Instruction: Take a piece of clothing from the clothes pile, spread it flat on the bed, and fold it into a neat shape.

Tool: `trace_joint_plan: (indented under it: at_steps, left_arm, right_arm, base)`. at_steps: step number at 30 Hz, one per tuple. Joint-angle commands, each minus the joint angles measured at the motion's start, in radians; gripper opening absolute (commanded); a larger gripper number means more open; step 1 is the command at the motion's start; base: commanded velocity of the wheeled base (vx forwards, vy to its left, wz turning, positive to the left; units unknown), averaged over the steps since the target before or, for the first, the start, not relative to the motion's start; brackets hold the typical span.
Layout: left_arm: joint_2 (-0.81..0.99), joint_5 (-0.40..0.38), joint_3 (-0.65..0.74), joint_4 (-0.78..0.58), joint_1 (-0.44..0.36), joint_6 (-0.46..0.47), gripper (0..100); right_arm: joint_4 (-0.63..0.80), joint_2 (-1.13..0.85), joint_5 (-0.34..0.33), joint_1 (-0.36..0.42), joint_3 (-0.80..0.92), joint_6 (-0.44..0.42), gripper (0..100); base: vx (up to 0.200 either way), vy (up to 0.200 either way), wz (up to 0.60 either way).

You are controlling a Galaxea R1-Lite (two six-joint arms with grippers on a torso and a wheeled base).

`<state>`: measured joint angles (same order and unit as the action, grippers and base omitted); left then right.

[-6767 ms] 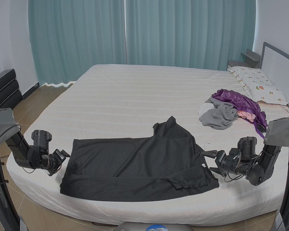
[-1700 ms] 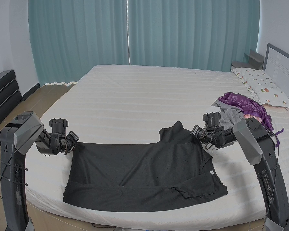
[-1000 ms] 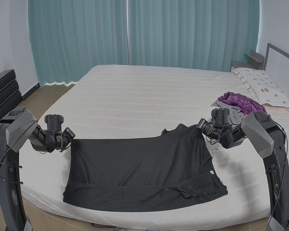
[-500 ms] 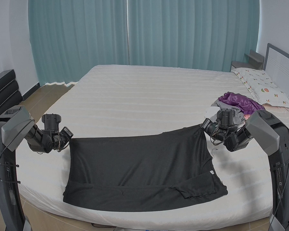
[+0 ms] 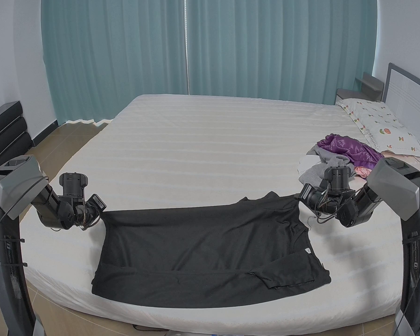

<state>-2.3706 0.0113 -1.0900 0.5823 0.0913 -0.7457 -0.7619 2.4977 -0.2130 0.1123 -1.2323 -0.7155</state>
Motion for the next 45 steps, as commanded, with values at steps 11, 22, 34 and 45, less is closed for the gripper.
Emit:
trace_joint_plan:
  at_steps: [11,22,34,45]
  left_arm:
    - [0.087,-0.005,0.136,0.002,-0.004,0.013,0]
    - [0.126,-0.007,0.321,0.128,-0.004,0.068,0]
    - [0.208,-0.007,0.470,0.175,-0.005,0.115,0]
    - [0.197,-0.040,0.622,0.275,-0.007,0.154,0]
  right_arm:
    - [-0.062,-0.120,-0.059,-0.003,0.209,0.013,0]
    - [-0.174,-0.154,-0.095,-0.016,0.404,0.054,0]
    - [-0.293,-0.180,-0.120,-0.030,0.568,0.074,0]
    - [-0.326,-0.134,-0.155,-0.046,0.648,0.151,0]
  base:
    - [0.000,0.000,0.00]
    - [0.000,0.000,0.00]
    - [0.000,0.000,0.00]
    - [0.000,0.000,0.00]
